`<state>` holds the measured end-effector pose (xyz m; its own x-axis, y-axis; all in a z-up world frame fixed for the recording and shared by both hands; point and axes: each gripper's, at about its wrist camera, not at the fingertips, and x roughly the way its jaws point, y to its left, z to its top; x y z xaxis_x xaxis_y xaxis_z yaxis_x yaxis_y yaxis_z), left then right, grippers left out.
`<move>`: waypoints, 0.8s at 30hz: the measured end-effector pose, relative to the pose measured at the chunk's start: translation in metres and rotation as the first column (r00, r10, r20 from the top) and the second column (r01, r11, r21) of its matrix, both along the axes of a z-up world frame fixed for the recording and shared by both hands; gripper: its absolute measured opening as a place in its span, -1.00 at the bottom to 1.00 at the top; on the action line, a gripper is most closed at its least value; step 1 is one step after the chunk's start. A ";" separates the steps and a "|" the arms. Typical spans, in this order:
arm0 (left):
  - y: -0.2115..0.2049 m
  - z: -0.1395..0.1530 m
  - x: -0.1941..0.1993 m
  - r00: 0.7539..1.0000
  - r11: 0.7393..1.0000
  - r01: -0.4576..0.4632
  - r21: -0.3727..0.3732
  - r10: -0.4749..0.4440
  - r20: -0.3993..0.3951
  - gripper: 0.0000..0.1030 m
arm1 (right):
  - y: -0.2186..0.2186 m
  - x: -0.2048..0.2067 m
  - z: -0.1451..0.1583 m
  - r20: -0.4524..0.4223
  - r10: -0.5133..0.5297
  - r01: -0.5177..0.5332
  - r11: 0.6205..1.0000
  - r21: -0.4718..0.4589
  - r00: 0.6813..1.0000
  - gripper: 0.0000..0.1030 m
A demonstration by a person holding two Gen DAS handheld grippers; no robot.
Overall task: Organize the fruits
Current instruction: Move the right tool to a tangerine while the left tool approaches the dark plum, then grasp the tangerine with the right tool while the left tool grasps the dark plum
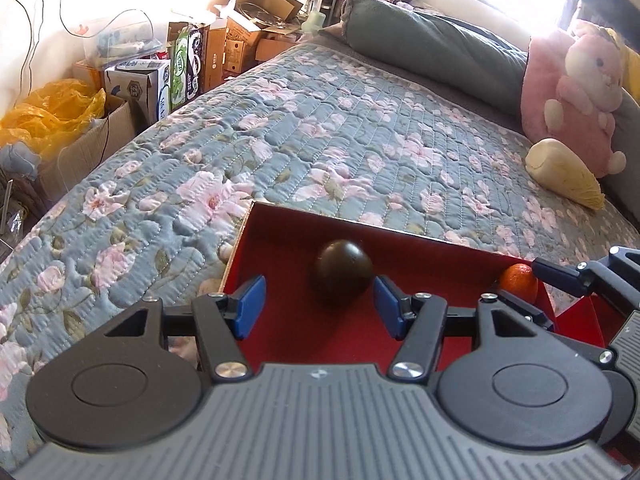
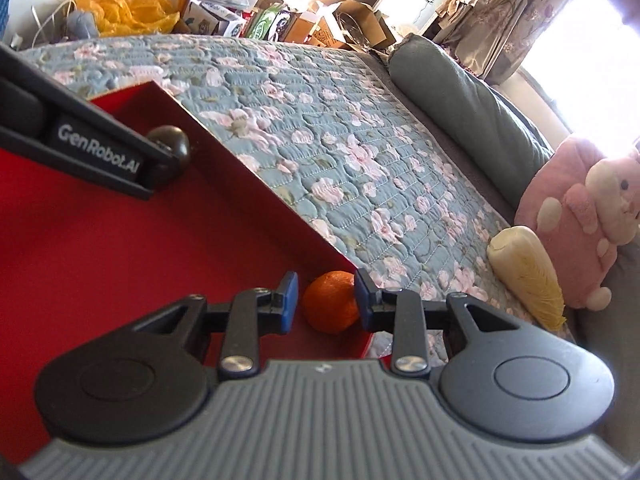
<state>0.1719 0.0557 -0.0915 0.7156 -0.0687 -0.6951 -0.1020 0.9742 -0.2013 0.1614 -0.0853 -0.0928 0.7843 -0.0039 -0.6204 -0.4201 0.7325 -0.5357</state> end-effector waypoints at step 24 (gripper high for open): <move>-0.026 -0.011 0.016 0.999 0.991 0.038 0.127 -0.040 0.012 -0.12 | -0.069 -0.069 0.052 -0.128 -0.083 0.138 0.843 0.519 0.988 -0.33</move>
<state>0.1883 0.0296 -0.1023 0.7242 -0.0091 -0.6895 -0.0611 0.9951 -0.0773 0.0925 -0.1546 -0.0407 0.7344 0.2606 -0.6267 -0.3485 0.9371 -0.0187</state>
